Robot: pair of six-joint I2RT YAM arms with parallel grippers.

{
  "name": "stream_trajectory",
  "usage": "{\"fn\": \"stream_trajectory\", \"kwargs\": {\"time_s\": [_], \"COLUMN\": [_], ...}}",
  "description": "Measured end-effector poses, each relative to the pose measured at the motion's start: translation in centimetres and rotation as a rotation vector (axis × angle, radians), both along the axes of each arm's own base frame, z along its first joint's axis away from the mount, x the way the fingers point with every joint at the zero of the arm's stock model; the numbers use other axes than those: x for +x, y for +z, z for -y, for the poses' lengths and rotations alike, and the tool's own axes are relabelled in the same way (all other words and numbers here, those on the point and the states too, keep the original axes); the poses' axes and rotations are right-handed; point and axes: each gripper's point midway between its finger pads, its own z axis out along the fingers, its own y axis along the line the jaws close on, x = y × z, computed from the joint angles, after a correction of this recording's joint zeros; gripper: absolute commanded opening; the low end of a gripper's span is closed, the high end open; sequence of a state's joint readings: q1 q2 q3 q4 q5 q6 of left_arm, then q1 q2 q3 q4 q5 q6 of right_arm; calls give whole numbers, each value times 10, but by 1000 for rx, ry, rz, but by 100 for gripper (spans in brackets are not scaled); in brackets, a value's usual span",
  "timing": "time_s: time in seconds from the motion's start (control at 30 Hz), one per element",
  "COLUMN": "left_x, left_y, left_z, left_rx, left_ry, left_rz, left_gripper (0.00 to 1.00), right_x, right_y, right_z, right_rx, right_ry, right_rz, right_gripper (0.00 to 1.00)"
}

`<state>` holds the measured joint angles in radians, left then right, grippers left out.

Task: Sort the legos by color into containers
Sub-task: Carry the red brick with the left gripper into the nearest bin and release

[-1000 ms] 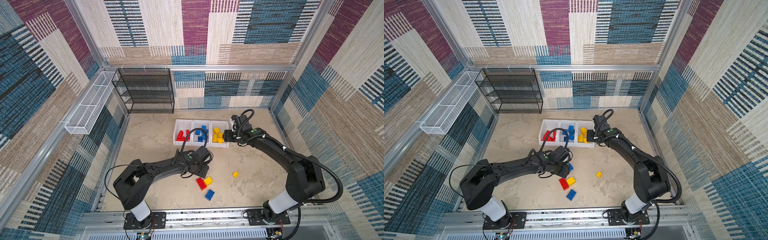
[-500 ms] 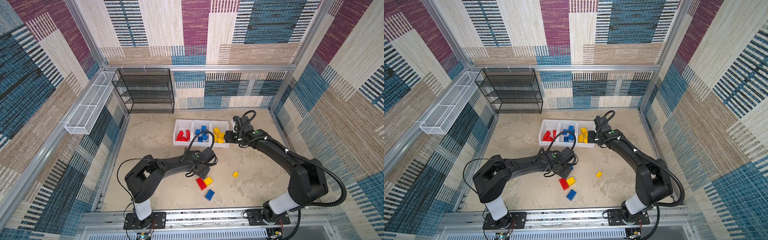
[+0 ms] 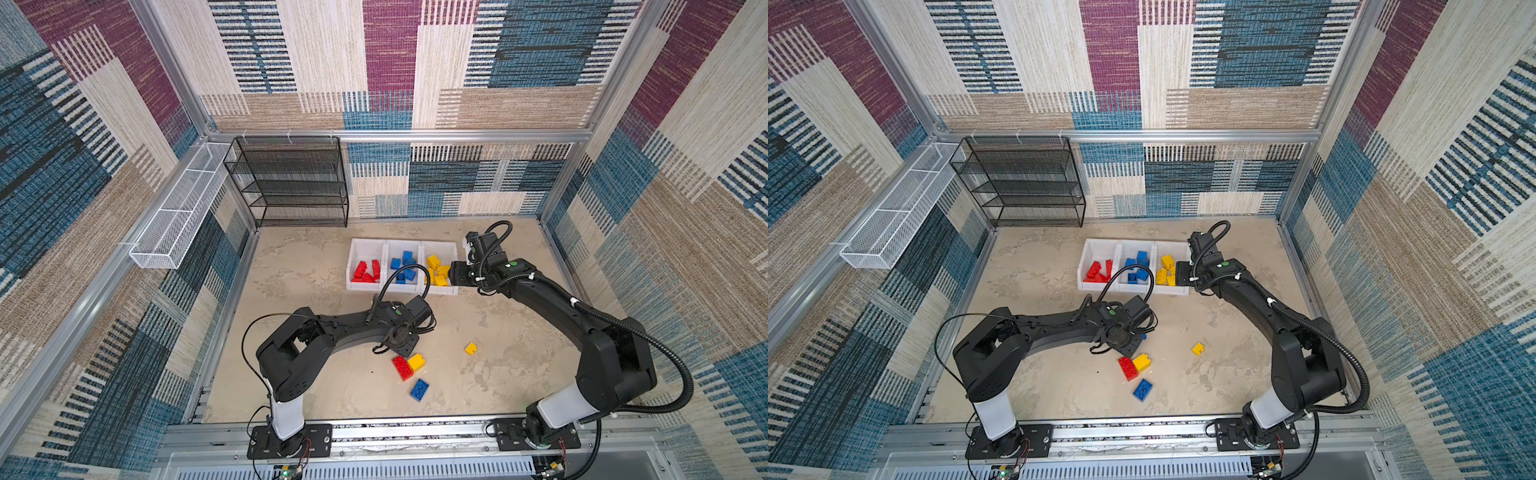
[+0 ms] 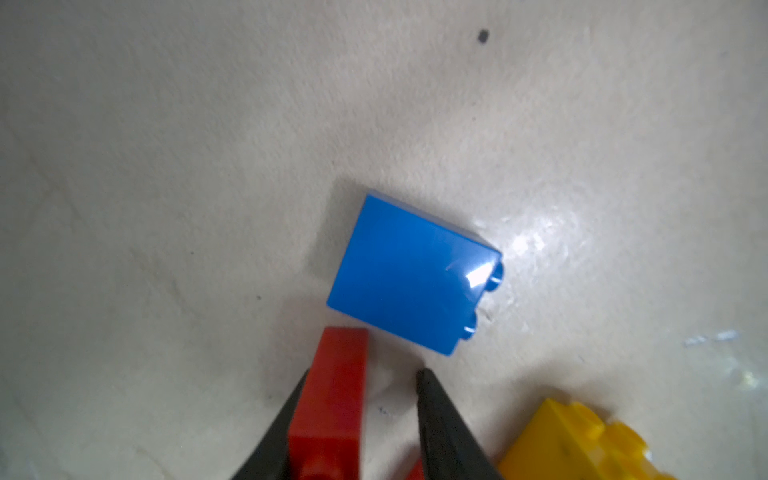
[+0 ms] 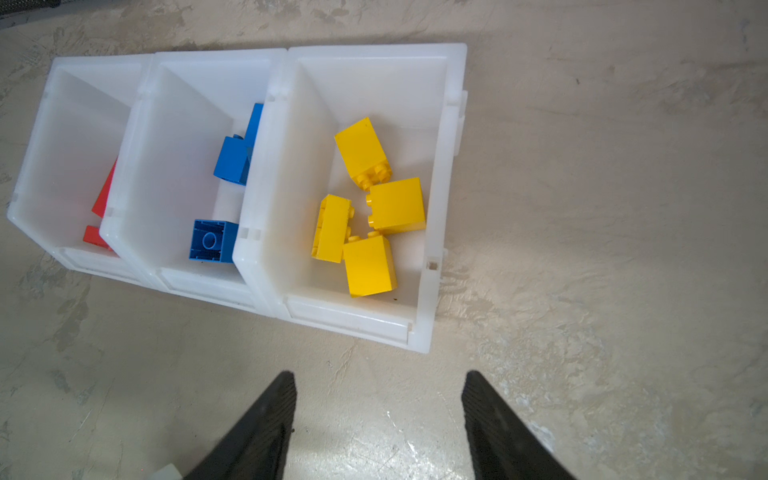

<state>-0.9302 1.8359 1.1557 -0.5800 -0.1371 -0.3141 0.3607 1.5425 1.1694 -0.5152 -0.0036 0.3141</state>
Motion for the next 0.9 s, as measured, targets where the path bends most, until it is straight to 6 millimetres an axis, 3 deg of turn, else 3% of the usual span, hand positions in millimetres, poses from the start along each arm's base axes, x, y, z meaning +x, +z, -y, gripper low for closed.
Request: {"fn": "stream_trajectory", "kwargs": {"time_s": [0.2, 0.43, 0.53, 0.63, 0.7, 0.8, 0.9], "left_x": [3, 6, 12, 32, 56, 92, 132], "left_y": [3, 11, 28, 62, 89, 116, 130], "left_z": [-2, -3, 0, 4, 0, -15, -35], "left_rx": [6, -1, -38, -114, -162, -185, -175], "left_ry": [4, 11, 21, 45, 75, 117, 162], "left_rz": [19, 45, 64, 115, 170, 239, 294], "left_gripper": [14, 10, 10, 10, 11, 12, 12], "right_x": [0, -4, -4, -4, -5, -6, -6], "right_y": [0, -4, -4, -4, -4, -4, -3], "right_z": [0, 1, 1, 2, 2, 2, 2], "right_rx": [0, -1, -1, -1, -1, -1, 1], "right_ry": [0, -2, -2, -2, -2, -2, -2], "right_rz": [0, -11, -9, -10, -9, -9, -7], "right_gripper": [66, 66, 66, 66, 66, 66, 65]}}
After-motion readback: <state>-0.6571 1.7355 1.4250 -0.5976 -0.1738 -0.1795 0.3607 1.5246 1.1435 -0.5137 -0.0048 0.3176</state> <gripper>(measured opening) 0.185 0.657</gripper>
